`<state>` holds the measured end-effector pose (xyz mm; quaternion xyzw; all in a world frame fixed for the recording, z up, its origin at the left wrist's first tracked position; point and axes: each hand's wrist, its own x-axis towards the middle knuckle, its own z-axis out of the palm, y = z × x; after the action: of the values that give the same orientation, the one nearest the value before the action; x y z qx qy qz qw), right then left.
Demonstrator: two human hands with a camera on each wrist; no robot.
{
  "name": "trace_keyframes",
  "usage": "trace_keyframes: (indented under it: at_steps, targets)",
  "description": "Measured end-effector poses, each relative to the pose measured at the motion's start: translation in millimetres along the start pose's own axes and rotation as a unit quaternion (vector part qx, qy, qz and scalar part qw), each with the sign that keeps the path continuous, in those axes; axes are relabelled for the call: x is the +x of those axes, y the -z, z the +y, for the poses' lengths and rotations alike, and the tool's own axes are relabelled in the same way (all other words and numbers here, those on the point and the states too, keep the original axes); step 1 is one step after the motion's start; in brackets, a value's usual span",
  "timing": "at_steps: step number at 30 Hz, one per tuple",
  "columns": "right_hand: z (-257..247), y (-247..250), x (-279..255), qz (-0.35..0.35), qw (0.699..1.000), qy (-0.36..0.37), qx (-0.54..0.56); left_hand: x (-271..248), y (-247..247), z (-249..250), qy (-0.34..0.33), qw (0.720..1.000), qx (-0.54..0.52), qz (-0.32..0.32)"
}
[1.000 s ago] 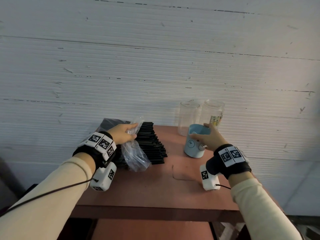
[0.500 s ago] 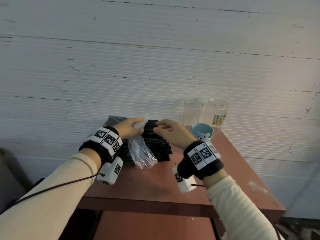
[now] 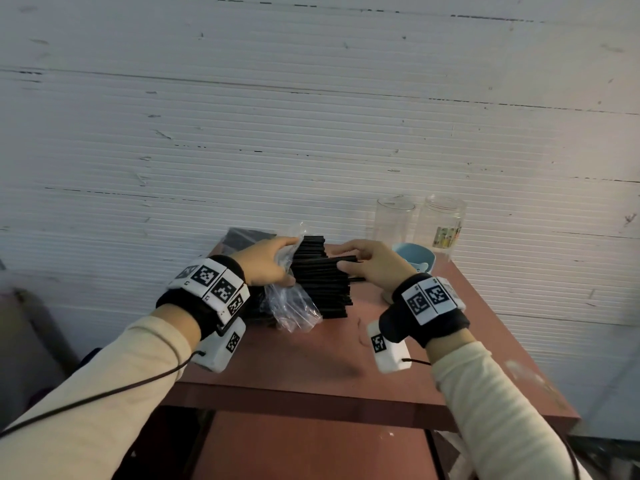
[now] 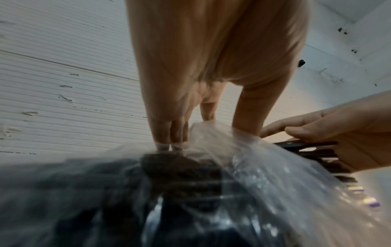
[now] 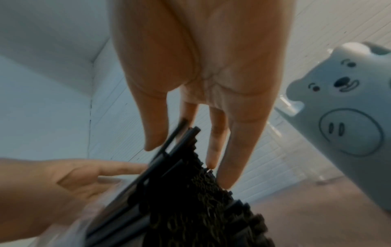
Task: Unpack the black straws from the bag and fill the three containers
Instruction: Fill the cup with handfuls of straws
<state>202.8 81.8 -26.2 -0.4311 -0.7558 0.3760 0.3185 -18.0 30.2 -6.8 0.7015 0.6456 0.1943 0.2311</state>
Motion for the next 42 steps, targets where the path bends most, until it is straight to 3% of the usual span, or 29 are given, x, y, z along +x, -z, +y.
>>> trace_keyframes:
  at_steps: [4, 9, 13, 16, 24, 27, 31, 39, 42]
  targets:
    - [0.7, -10.7, -5.0, -0.074, 0.995, -0.028, 0.061, -1.2, -3.1, -3.8, -0.001, 1.0, 0.007, 0.017]
    - [9.8, -4.7, -3.9, 0.021, 0.993, -0.006, 0.118, 1.5, 1.3, -14.3, -0.003, 0.998, -0.005, 0.055]
    - [11.5, -4.6, -6.2, -0.013, 0.985, -0.035, 0.168, 3.8, -0.5, -18.4, -0.001, 0.998, -0.02, 0.067]
    - [7.3, -18.2, -2.4, -0.014, 0.985, -0.037, 0.17, 1.9, -2.7, -13.2, 0.009, 0.997, -0.02, 0.072]
    - [18.9, -3.5, -1.7, 0.077, 0.993, 0.009, 0.093, 0.0, -0.7, -15.6, 0.01, 0.998, -0.024, 0.06]
    - [17.0, -1.8, -4.5, 0.06, 0.992, 0.014, 0.11, 1.5, -1.2, -14.7, 0.009, 0.998, -0.017, 0.062]
    - [7.4, -10.4, -5.7, -0.015, 0.987, -0.012, 0.157, 2.3, -0.5, -13.5, 0.012, 0.998, -0.016, 0.055]
    - [14.4, 12.2, -10.6, 0.043, 0.99, -0.015, 0.136, 2.1, -0.7, -13.0, 0.011, 0.998, 0.004, 0.059]
    - [18.5, 29.1, -19.0, 0.059, 0.991, -0.01, 0.124, 1.9, -1.7, -4.0, -0.009, 0.995, 0.048, 0.089]
